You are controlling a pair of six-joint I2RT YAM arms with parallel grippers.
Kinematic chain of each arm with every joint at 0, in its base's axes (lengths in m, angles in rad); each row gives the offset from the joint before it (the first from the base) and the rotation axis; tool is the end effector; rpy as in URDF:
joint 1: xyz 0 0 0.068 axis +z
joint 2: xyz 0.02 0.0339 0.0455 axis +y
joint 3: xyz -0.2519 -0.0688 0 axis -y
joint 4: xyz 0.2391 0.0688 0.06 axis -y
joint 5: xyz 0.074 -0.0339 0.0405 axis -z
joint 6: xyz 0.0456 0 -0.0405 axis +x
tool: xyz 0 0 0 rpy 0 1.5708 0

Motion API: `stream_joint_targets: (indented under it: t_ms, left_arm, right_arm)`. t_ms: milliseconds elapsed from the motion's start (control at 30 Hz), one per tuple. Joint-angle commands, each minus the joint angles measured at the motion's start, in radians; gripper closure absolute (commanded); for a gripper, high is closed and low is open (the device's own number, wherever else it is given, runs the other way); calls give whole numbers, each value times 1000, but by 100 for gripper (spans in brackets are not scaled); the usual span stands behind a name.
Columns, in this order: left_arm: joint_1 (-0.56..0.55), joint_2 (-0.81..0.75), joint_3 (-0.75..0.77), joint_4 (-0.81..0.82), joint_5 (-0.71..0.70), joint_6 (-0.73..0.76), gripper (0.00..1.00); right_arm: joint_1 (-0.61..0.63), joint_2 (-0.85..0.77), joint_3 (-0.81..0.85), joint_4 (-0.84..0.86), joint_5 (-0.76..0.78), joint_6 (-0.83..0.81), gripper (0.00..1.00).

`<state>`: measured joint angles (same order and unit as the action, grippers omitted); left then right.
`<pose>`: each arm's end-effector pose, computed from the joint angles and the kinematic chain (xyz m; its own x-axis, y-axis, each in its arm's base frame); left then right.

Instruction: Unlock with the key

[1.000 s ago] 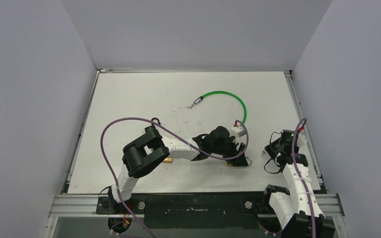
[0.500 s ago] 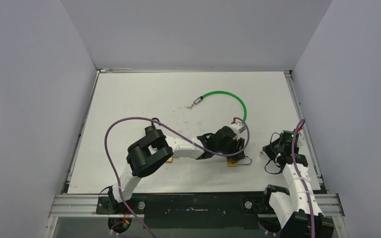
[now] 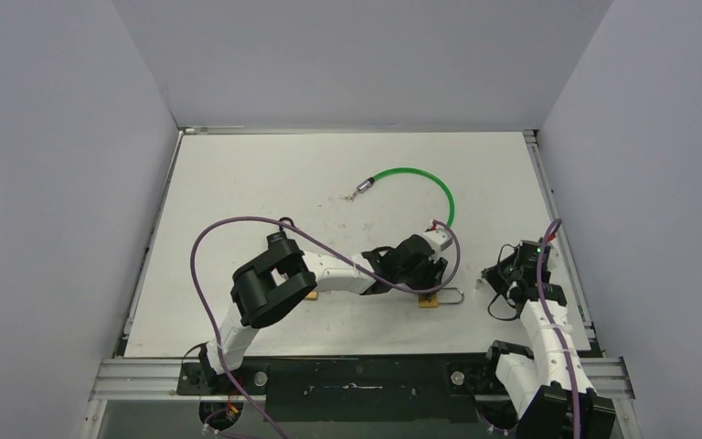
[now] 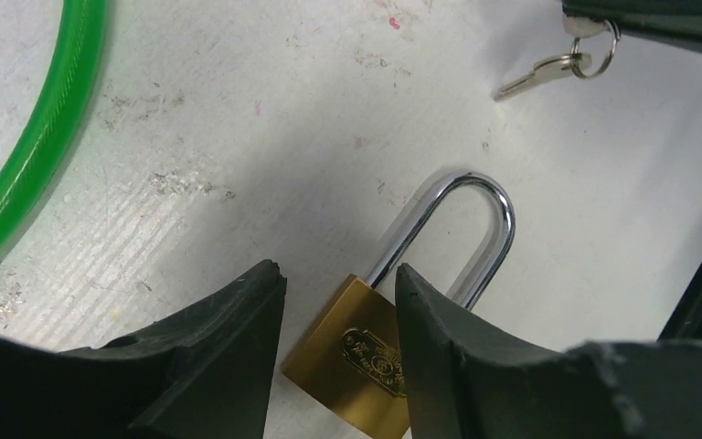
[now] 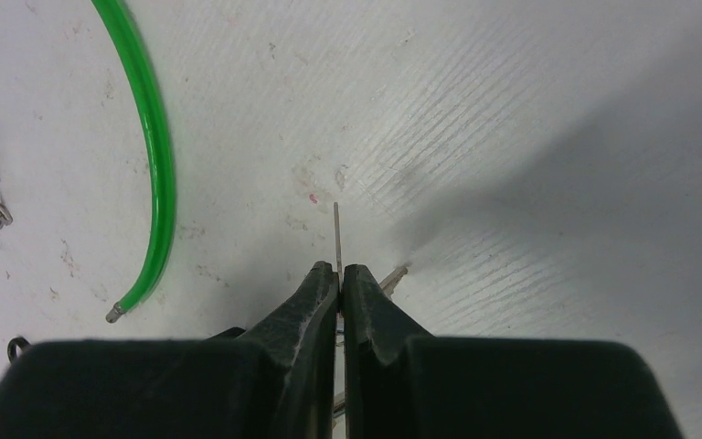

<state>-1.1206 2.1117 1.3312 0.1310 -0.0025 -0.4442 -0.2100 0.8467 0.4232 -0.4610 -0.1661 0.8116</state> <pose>0.1990 -0.4115 0.1315 -0.6242 0.3039 -0.7197 0.6991 0.6285 -0.3409 0.1690 -0.0283 0.1666 -0.4460 0.8265 -0.3434 0.6198 0.5620 0.5477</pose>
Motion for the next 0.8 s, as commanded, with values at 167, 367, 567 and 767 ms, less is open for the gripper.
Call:
stream_joint_targets:
  t_ms: [167,367,567,767]
  left_arm:
    - [-19,22,75,-225,-38,238,53]
    - [-21,21,93,-347,-63,323,68]
    - [-16,-33,28,-428,-150,324,89]
    - [30,-113,-77,-451,-167,228,100]
  right_arm:
    - [-8,3,-16,39,-15,-6,100]
    - [-9,5,-16,41,-12,-8,100]
    - [-9,10,-20,48,-21,-7,100]
    - [-9,13,-26,71,-51,-14,100]
